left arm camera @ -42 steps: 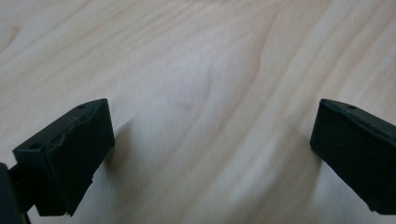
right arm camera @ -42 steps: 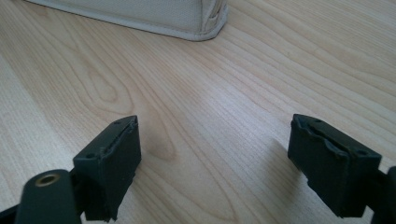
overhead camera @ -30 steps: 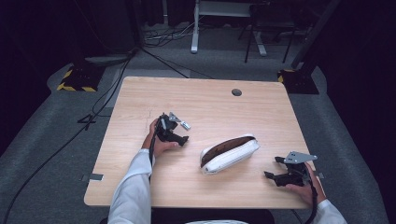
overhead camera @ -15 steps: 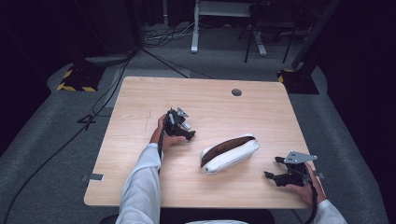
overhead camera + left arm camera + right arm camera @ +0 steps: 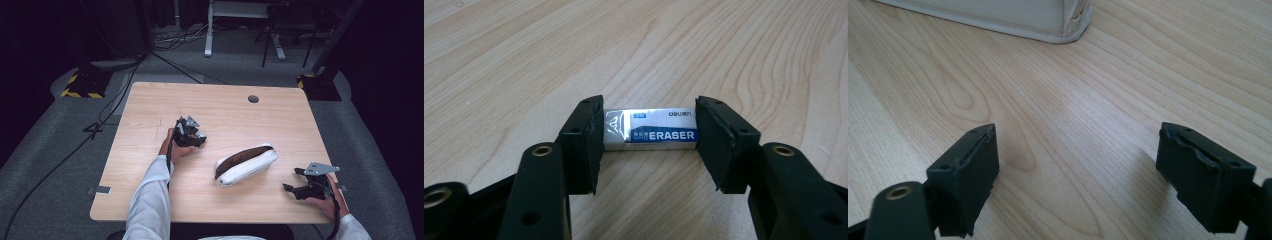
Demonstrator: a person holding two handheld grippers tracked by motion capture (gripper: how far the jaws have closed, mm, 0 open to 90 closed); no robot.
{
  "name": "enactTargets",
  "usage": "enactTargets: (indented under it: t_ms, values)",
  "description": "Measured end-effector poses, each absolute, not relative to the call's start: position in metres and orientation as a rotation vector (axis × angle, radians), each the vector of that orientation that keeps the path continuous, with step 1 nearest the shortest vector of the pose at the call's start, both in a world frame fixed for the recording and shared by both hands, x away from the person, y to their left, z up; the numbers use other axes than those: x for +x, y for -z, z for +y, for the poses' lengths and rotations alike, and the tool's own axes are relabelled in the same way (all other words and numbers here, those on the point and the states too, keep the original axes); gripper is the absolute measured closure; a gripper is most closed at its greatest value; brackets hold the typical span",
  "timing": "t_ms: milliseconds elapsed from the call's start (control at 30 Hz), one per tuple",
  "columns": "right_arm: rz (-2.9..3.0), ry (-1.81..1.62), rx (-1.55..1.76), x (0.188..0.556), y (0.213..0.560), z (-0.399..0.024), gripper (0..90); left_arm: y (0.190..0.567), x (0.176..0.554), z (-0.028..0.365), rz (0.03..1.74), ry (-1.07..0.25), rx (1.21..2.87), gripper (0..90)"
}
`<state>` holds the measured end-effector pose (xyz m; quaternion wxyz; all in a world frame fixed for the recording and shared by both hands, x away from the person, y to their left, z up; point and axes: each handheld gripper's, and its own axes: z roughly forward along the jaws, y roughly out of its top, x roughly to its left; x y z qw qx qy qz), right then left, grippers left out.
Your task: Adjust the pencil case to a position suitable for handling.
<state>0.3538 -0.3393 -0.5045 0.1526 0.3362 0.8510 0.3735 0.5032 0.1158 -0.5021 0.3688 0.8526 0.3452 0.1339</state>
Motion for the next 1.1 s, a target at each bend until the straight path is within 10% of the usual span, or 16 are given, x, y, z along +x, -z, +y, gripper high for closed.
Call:
enactTargets:
  t_ms: [1100]
  values:
    - [2.444,-1.079,0.968,0.354,0.505,-0.339,17.7,0.497,0.445,0.142,0.895,-0.33,2.126,48.4]
